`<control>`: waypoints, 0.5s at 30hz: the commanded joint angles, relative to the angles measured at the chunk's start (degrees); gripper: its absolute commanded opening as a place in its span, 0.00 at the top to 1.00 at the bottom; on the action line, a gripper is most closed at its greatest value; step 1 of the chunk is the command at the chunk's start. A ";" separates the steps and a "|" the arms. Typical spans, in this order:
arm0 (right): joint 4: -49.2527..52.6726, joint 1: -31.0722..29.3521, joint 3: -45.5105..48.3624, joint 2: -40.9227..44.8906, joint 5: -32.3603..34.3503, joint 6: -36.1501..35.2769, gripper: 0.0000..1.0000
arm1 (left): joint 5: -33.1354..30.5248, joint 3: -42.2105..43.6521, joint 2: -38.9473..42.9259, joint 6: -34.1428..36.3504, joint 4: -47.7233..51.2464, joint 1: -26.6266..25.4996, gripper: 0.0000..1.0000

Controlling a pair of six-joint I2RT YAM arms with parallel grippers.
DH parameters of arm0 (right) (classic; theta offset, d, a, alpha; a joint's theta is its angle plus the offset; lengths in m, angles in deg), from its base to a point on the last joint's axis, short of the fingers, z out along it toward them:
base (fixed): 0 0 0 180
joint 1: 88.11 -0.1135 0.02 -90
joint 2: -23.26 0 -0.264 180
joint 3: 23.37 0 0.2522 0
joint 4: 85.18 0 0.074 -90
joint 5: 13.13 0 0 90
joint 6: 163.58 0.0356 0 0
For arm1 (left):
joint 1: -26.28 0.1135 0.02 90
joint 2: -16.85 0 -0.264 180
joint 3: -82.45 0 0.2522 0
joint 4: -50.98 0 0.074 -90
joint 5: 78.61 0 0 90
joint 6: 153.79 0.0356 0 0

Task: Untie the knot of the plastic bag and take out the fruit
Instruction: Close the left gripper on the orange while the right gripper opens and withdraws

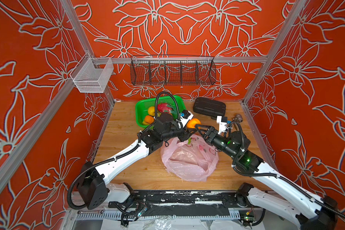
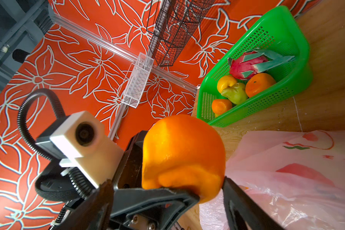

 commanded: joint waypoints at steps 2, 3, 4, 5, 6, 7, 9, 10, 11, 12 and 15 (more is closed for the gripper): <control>0.56 -0.04 1.31 3.16 4.05 -2.55 0.11 | -6.75 -1.94 1.16 -3.51 2.43 0.17 0.51; 0.25 -0.03 1.95 3.66 4.48 -2.55 0.10 | -8.61 -2.10 1.34 -4.25 3.03 0.37 0.52; -0.25 0.00 2.68 4.00 4.84 -2.49 0.10 | -10.19 -2.30 1.44 -5.13 3.71 0.45 0.52; -0.70 0.00 3.43 4.36 5.12 -2.40 0.10 | -11.38 -2.41 1.60 -6.09 4.16 1.05 0.52; -0.91 0.00 4.20 4.69 5.65 -2.07 0.10 | -12.24 -2.45 1.79 -7.25 4.55 1.67 0.52; -0.76 0.00 4.84 5.05 6.38 -1.79 0.09 | -12.61 -2.41 2.00 -8.39 4.81 2.41 0.52; 1.02 0.00 5.38 5.90 8.06 -1.85 0.08 | -12.81 -2.16 2.32 -11.19 5.27 4.60 0.52; 2.45 0.00 5.29 6.41 8.67 -2.45 0.08 | -12.57 -1.99 2.50 -12.81 5.49 5.98 0.52; 3.53 0.00 5.19 6.76 9.05 -3.05 0.07 | -12.08 -1.75 2.56 -14.35 5.60 7.48 0.52; 4.64 0.00 5.03 7.18 9.53 -3.63 0.06 | -11.43 -1.42 2.59 -15.98 5.55 9.25 0.52; 6.05 0.00 5.24 8.12 10.26 -4.77 0.05 | -9.98 -0.84 2.11 -20.06 5.65 14.31 0.52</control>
